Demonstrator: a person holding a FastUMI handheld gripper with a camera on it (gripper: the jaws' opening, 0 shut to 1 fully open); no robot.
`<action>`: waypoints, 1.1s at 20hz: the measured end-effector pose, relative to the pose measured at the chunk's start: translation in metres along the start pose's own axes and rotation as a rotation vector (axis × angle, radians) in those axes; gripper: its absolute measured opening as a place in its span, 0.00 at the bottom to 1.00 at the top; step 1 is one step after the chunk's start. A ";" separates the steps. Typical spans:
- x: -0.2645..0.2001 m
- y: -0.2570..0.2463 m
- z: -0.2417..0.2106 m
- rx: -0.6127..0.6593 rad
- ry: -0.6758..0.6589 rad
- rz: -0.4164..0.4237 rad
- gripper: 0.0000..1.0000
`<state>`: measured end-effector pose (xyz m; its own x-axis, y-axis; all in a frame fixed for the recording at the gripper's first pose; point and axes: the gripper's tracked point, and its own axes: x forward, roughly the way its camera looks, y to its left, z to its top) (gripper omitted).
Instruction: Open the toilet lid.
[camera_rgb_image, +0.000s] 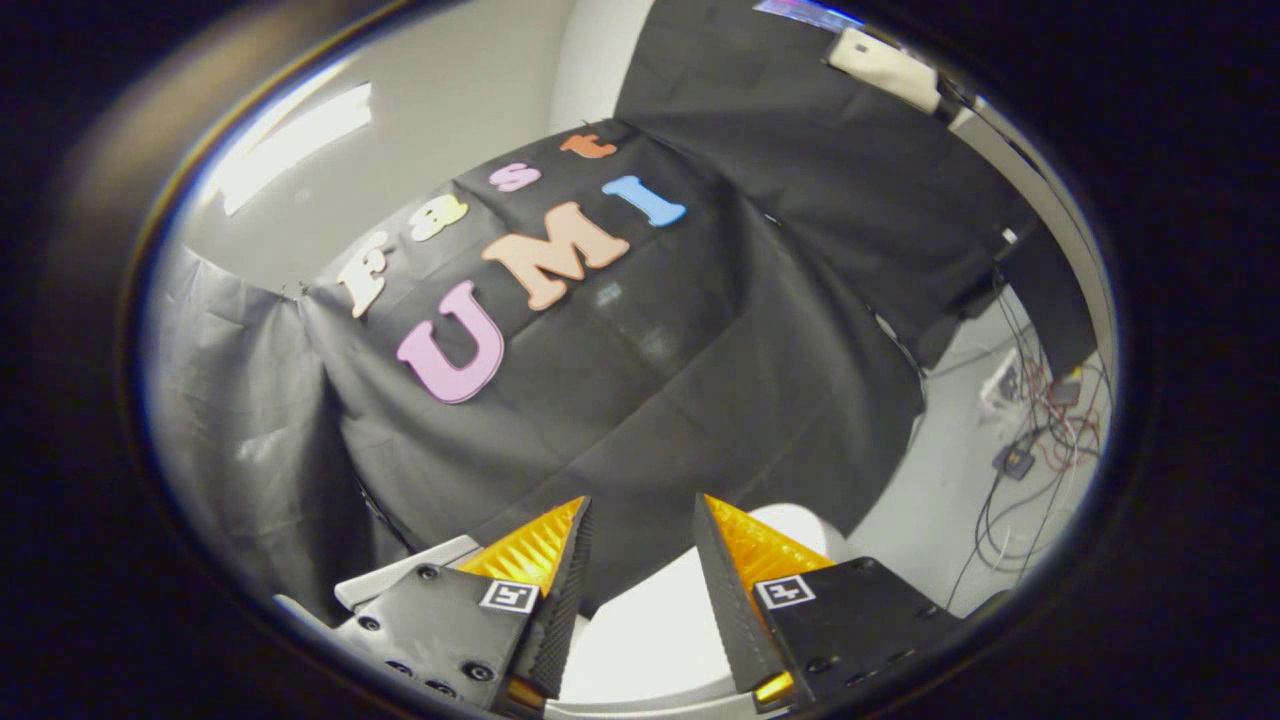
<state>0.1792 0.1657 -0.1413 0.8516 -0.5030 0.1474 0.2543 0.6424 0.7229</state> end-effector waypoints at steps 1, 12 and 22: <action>-0.004 -0.008 -0.009 0.016 0.002 -0.028 0.64; -0.067 -0.084 -0.072 0.172 0.005 -0.299 0.64; -0.074 -0.111 -0.111 0.365 0.050 -0.372 0.60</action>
<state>0.1387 0.1959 -0.3076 0.7575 -0.6246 -0.1899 0.3747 0.1777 0.9100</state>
